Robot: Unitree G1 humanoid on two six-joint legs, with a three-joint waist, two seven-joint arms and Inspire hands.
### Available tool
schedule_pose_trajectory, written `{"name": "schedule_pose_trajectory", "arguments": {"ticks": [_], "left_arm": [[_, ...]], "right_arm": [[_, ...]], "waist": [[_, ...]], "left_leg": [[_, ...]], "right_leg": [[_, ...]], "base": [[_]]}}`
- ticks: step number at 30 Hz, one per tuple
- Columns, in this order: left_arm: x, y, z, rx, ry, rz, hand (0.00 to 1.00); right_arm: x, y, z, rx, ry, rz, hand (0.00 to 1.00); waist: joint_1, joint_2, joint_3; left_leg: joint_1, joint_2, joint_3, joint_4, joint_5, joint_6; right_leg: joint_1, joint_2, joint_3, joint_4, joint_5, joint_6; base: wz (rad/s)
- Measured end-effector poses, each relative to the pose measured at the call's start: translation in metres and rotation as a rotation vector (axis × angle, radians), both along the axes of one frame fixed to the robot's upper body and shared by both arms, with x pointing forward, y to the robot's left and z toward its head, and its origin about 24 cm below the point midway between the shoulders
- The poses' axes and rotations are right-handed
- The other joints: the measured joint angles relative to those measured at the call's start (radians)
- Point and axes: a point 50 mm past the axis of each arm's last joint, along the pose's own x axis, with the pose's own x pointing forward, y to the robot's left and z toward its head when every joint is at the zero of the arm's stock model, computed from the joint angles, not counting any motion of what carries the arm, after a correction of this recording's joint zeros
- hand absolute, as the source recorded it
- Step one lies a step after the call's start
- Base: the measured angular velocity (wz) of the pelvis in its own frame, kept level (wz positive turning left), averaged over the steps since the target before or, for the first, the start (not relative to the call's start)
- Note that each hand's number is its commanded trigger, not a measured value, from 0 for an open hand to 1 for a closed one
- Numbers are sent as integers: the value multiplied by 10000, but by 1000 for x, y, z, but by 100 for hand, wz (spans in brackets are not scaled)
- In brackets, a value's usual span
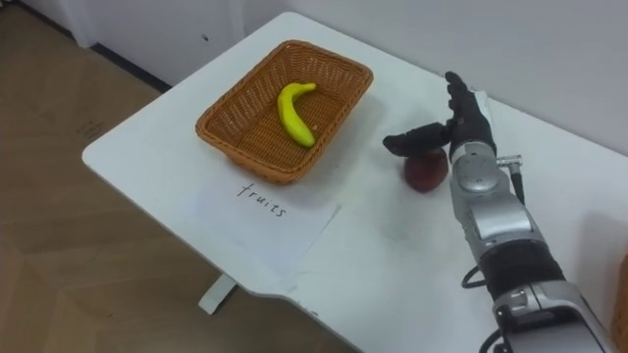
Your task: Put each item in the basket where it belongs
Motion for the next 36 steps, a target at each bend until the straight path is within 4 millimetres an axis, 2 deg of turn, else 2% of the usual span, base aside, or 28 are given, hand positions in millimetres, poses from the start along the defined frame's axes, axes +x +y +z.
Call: {"name": "schedule_pose_trajectory", "arguments": {"ticks": [3, 5, 12, 16, 20, 26, 36], "left_arm": [[1, 0, 0, 2, -43, -7, 0], [3, 0, 0, -3, -79, -23, 0], [10, -1, 0, -70, -331, 72, 0], [10, -3, -1, -123, -337, 90, 0], [15, -1, 0, -30, -453, 113, 0], [15, -3, -1, -238, -515, 403, 0], [18, -7, -2, -313, -544, 260, 0]], "right_arm": [[0, 0, 0, 36, 11, 27, 0], [0, 0, -1, 76, 74, 103, 0], [-3, -3, -8, 95, 454, 106, 0], [-3, -4, -10, 118, 570, 188, 0], [-3, -4, -10, 108, 572, 233, 0], [-4, -4, -13, 206, 780, 458, 0], [5, -6, -4, -219, 717, 652, 0]], "waist": [[-90, -2, -27], [-123, -7, -84], [-223, -64, -142], [-273, -132, -109], [-301, -294, -74], [-295, -267, -20], [-285, -218, 29]], "left_leg": [[-104, 0, -1, 16, 1, 1], [-145, 3, 0, 20, 4, 4], [-278, -96, 85, 147, 23, 32], [-403, -158, 234, 207, 50, 77], [-684, -160, 279, 204, 57, 92], [-732, -126, 322, 190, 56, 90], [-825, -110, 335, 220, 57, 88]], "right_leg": [[-80, -9, -31, 11, 0, 0], [-168, -17, -19, 80, -1, 1], [-332, -147, 39, 187, -41, 31], [-551, -212, 281, 343, -47, 34], [-846, -231, 329, 477, -37, -12], [-889, -198, 332, 464, -17, -36], [-989, -198, 278, 457, -15, -38]], "base": [[0], [0], [-1], [-9], [-1], [-1], [0]]}}
